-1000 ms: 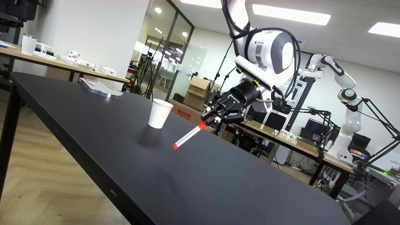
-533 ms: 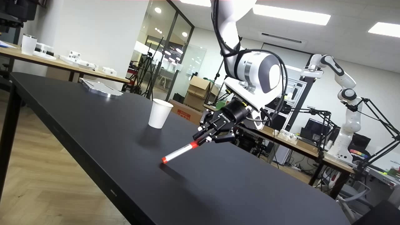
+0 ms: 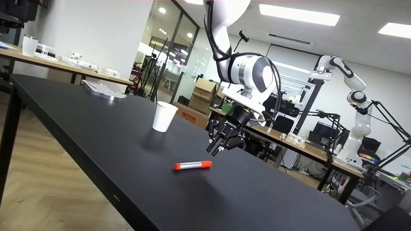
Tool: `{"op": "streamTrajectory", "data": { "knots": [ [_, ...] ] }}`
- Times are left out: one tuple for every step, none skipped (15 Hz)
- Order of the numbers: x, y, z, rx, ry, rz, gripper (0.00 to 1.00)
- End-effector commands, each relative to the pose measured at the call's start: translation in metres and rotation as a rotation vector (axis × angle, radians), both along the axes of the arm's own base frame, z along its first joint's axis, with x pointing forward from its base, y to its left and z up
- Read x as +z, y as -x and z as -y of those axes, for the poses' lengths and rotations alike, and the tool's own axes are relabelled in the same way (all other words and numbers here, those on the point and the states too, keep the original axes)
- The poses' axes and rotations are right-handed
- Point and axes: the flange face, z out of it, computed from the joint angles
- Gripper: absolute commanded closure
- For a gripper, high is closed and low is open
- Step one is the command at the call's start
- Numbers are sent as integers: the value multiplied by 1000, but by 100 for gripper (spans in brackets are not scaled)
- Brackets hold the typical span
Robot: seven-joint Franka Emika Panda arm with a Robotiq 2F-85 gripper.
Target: Take the marker from the white cup and place it on the table
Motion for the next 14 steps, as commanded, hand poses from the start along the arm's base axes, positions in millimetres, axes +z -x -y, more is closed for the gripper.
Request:
{"op": "streamTrajectory", "data": {
  "knots": [
    [23, -6, -12, -9, 40, 37, 53],
    [37, -9, -18, -9, 37, 50, 48],
    [48, -10, -22, -2, 27, 64, 41],
    [64, -12, -26, 3, 32, 82, 34],
    [82, -14, -30, 13, 46, 100, 27],
    [98, -15, -34, 23, 47, 121, 21],
    [115, -15, -40, 39, 44, 138, 15],
    [128, -14, -47, 54, 51, 147, 7],
    [140, -12, -56, 78, 50, 160, 2],
    [119, -23, -41, 60, 37, 155, 19],
    [132, -22, -48, 70, 39, 164, 12],
    [140, -21, -54, 77, 40, 167, 6],
    [143, -19, -57, 81, 39, 166, 2],
    [142, -18, -58, 81, 39, 164, 2]
  ]
}}
